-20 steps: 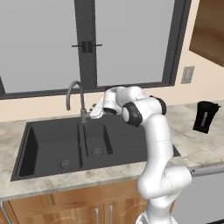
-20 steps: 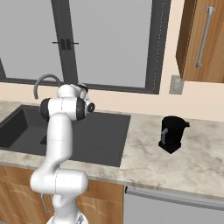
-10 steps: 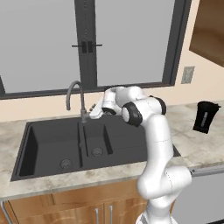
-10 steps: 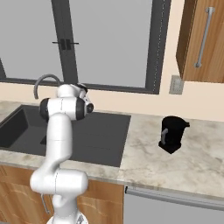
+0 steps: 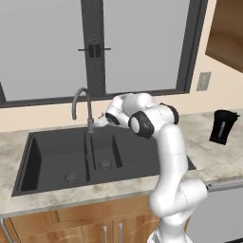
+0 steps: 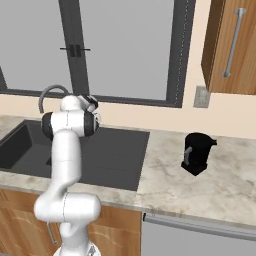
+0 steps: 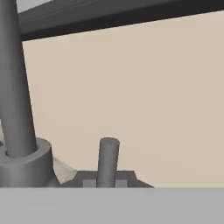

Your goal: Turn on the sink faucet and place the jug under the water for a few seconds to fill it up.

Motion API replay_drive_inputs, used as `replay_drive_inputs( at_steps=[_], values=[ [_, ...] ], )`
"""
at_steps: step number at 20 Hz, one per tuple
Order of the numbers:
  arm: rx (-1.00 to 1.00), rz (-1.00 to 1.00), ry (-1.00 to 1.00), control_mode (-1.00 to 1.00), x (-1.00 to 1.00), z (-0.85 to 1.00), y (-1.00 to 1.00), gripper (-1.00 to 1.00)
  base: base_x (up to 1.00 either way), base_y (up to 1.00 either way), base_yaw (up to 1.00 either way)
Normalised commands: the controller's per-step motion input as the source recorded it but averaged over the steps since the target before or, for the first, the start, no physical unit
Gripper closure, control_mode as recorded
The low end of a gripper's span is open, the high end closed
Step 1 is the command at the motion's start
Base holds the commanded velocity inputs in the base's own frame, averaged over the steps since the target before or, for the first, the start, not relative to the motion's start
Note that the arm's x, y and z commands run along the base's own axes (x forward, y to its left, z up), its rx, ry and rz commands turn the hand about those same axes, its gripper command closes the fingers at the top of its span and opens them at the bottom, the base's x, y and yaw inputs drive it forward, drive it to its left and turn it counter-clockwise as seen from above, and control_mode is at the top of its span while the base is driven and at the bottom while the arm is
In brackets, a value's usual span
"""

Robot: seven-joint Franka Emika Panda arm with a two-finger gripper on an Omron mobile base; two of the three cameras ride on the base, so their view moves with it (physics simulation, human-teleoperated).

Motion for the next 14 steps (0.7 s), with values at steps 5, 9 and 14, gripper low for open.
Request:
replay_drive_inputs(
  at_steps=[5, 9, 14],
  values=[
    [0.19, -0.36, 0.28, -1.00, 0.00, -0.09, -0.74, 1.00, 0.00, 0.00, 0.00],
    [0.20, -0.39, 0.29, -1.00, 0.00, -0.16, -0.81, 1.00, 0.00, 0.00, 0.00],
    [0.20, -0.37, 0.27, -1.00, 0.00, -0.24, -0.93, 1.00, 0.00, 0.00, 0.00]
  ],
)
